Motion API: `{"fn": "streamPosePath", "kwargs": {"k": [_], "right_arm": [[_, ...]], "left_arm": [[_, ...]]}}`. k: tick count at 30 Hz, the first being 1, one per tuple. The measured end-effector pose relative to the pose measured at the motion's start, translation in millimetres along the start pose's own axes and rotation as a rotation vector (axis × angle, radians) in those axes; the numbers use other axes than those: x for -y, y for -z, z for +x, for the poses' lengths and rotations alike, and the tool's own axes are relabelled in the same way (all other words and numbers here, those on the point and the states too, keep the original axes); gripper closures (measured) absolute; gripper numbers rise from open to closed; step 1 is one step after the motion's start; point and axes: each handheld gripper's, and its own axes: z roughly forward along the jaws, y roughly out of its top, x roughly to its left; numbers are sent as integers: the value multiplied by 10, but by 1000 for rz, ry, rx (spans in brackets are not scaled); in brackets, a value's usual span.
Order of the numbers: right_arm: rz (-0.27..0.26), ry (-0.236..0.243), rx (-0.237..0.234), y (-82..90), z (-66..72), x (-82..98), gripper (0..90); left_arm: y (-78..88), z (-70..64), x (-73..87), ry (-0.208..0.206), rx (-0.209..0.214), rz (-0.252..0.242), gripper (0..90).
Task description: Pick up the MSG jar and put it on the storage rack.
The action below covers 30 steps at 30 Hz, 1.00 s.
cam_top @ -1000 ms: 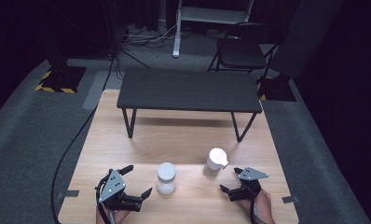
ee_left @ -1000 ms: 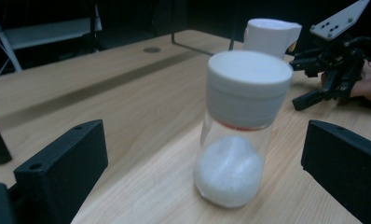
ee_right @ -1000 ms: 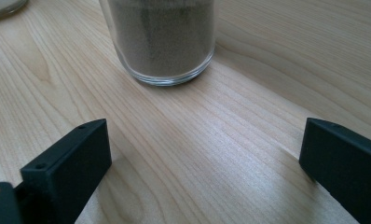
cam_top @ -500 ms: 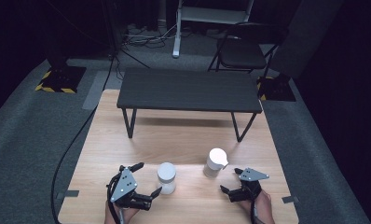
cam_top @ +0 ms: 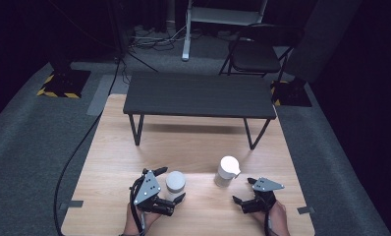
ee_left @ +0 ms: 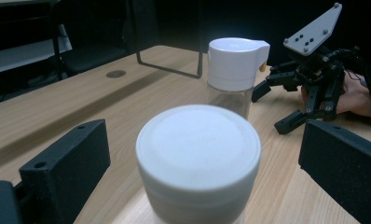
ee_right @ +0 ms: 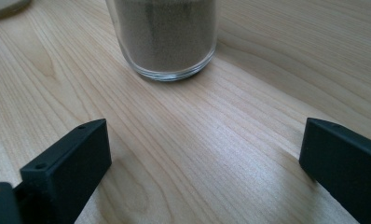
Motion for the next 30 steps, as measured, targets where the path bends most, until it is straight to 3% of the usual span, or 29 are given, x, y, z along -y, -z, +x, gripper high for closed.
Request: {"fn": "streamPosePath", "kwargs": {"k": [12,14,19,22,23,30], "right_arm": [[0,1,-2,-1,-1,-1,18],[0,1,-2,-1,-1,-1,18],[0,1,-2,-1,-2,-1,18],[0,2,-3,-1,-2,-1,17],[0,1,-3,-1,-2,-1,18],[0,2,-3,-1,-2,0,18]], "left_arm": [[-189,23,21,-2,14,-3,55],[-197,26,74,1,8,-8,142],[-210,70,236,40,15,-39,213],[-208,62,254,32,10,-36,252],[-208,66,260,29,14,-32,328],[-210,23,351,27,-4,-62,334]]}}
